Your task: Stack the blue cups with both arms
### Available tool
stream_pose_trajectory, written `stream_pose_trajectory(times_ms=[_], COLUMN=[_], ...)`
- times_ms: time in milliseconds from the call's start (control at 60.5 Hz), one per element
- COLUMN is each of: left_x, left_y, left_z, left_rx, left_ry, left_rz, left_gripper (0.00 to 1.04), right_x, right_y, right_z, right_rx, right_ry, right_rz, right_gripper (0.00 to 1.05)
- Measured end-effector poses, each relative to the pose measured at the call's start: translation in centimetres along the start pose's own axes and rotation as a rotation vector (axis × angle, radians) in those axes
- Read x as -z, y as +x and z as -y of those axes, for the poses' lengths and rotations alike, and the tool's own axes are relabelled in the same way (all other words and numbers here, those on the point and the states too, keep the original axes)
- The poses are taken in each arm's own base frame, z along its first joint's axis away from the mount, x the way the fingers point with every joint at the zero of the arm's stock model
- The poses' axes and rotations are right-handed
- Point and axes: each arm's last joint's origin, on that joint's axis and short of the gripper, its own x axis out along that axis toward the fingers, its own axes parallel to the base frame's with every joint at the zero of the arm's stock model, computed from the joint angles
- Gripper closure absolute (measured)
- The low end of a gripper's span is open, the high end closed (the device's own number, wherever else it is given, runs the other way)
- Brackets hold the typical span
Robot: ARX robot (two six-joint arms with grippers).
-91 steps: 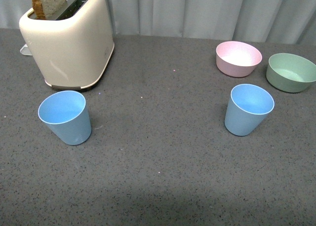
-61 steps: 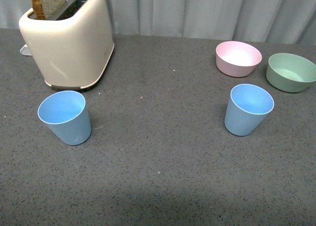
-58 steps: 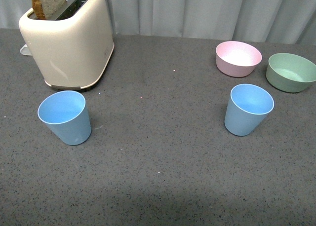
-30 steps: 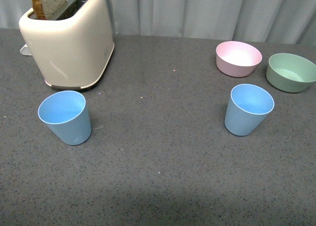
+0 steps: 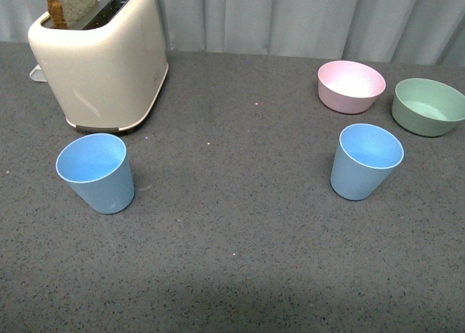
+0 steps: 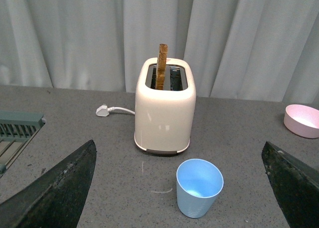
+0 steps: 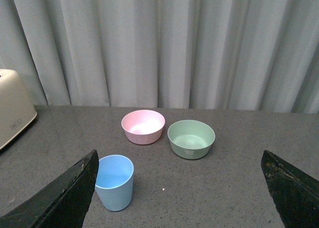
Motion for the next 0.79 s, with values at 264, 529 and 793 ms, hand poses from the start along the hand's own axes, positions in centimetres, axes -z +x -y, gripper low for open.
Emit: stream_pose_trajectory(times_ms=[264,529,793], left_x=[0.0,0.0,-0.5], left_y=[0.0,2.5,10.2], left_z=[0.0,-0.9,-1.4], left_rx=[0.000,-0.283,-0.146], left_ry=[0.000,-0.136,-0.192], left_rz=[0.000,-0.309,-0.547], left_gripper=[0.07,0.07,0.07], right_x=[0.0,0.0,0.0], right_y=[0.0,0.0,0.0], right_z=[0.0,0.0,0.0], right_rx=[0.000,0.000,0.000], right_ry=[0.000,0.000,0.000], right_rz=[0.000,0.000,0.000], right_gripper=[0.10,0.10,0.10])
